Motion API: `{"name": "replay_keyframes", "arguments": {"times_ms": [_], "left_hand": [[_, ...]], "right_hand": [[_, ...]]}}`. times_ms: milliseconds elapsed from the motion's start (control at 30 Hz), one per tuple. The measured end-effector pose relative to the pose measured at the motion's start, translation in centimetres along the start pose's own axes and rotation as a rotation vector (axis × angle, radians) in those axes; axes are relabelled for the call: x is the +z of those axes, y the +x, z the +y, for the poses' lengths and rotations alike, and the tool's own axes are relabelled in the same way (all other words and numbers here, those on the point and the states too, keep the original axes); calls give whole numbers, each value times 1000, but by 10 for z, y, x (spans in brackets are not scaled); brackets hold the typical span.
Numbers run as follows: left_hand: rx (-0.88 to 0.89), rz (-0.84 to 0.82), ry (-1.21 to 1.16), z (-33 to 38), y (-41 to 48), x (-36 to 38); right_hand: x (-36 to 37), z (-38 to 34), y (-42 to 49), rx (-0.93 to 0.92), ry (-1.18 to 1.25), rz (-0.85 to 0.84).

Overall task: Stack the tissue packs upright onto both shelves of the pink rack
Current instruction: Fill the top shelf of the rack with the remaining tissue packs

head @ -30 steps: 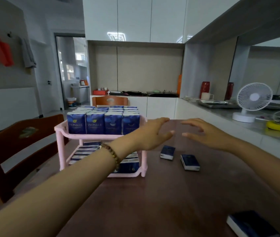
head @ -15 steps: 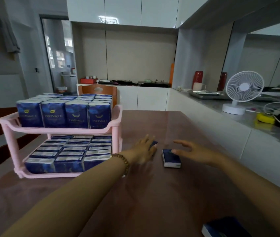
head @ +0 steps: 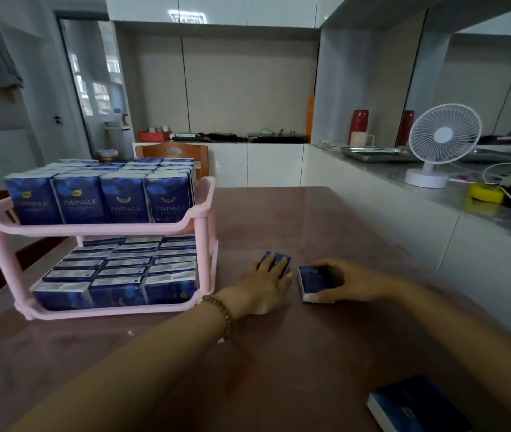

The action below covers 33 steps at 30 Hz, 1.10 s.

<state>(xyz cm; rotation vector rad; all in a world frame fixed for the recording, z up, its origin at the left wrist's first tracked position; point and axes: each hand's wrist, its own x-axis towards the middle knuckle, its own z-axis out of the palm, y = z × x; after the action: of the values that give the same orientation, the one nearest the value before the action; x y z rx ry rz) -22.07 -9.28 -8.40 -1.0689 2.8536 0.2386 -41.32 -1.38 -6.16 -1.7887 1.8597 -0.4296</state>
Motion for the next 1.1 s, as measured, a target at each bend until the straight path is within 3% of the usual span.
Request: {"name": "replay_keyframes", "arguments": {"times_ms": [133,333,500,933,1100], "left_hand": [[65,-4,15,10,-55,5],[38,89,-314,9,-137,10],[66,168,-451,-23,-185,10],[-76,381,-474,-128,-269,20],[-9,452,-536,-133,-270,25]], "right_hand": [[5,-11,-25,-16,-4,-57],[37,-50,-48,-73,41,-122],[73,-96,-51,-132,63,-119],[157,-187,-23,-354,163,-150],[158,-196,-28,-346,280,-153]]}}
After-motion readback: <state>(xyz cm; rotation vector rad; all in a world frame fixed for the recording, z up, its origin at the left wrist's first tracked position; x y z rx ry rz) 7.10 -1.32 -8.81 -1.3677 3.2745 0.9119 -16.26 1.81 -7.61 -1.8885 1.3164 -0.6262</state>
